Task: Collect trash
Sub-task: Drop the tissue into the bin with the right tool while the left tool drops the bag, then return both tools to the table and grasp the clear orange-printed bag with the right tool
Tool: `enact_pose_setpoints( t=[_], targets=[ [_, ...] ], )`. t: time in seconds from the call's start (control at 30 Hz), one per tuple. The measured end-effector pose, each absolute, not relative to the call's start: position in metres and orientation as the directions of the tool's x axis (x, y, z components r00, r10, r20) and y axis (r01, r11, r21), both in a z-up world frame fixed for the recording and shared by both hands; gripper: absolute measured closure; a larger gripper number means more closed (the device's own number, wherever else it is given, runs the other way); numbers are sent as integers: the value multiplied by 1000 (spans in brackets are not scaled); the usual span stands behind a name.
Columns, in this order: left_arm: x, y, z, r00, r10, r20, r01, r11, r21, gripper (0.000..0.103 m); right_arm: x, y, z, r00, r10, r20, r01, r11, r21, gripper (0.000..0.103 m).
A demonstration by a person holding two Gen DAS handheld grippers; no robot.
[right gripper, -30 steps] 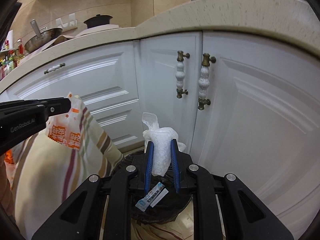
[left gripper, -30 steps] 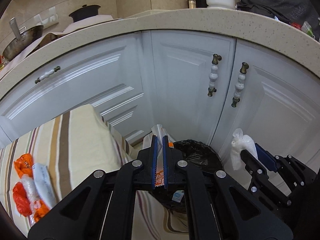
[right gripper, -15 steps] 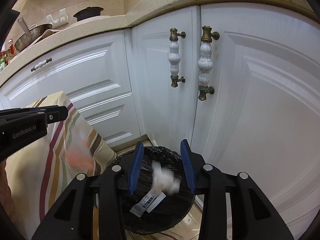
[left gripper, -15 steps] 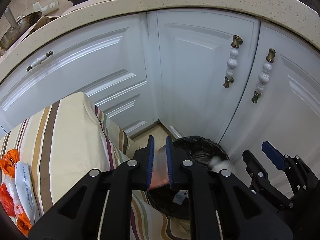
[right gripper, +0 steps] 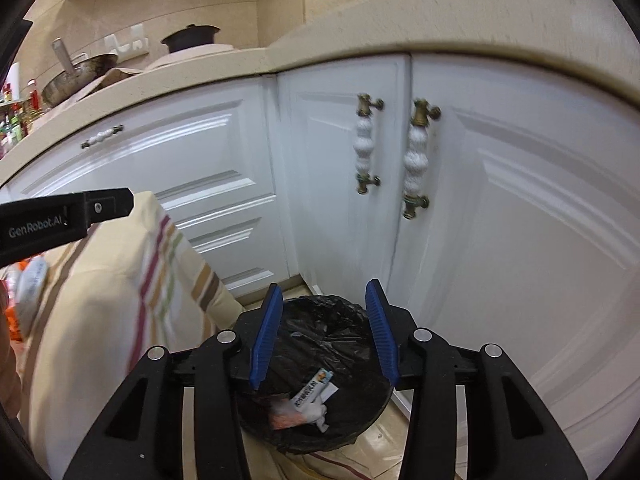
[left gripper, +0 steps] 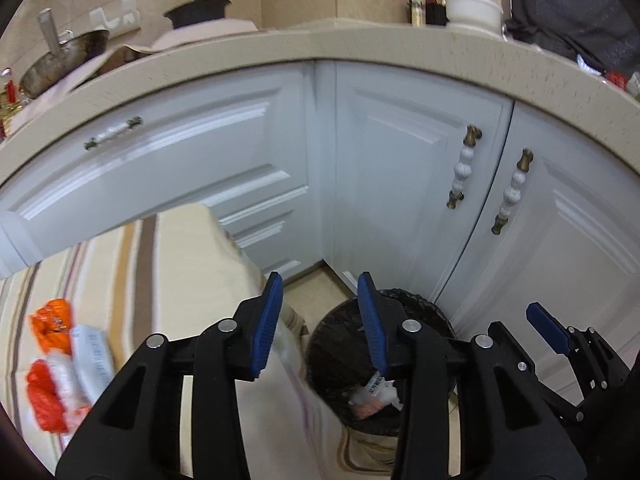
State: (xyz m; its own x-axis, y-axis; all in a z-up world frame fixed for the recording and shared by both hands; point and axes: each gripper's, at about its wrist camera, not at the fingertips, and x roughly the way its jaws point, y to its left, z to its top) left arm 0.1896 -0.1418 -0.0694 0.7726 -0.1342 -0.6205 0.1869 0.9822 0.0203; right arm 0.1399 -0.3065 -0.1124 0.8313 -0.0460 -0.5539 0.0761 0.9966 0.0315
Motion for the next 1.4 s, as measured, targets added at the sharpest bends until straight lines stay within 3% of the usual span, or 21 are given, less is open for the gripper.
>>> enact_pose_setpoints(
  t=[0.4, 0.8, 1.27, 1.4],
  targets=[
    [119, -25, -40, 807, 9, -590, 26, 998, 50, 60, 101, -222, -76, 842, 111, -528, -91, 994, 63, 56],
    [56, 92, -57, 747, 196, -635, -191, 979, 78, 60, 69, -128, -74, 783, 280, -555, -300, 952, 57, 55],
    [25, 151, -81, 693, 240, -680, -286, 957, 47, 60, 65, -84, -93, 695, 323, -642, -387, 921, 45, 55],
    [26, 150, -86, 688, 229, -688, -281, 959, 39, 60, 65, -82, -99, 677, 321, -662, -393, 919, 43, 67]
  ],
)
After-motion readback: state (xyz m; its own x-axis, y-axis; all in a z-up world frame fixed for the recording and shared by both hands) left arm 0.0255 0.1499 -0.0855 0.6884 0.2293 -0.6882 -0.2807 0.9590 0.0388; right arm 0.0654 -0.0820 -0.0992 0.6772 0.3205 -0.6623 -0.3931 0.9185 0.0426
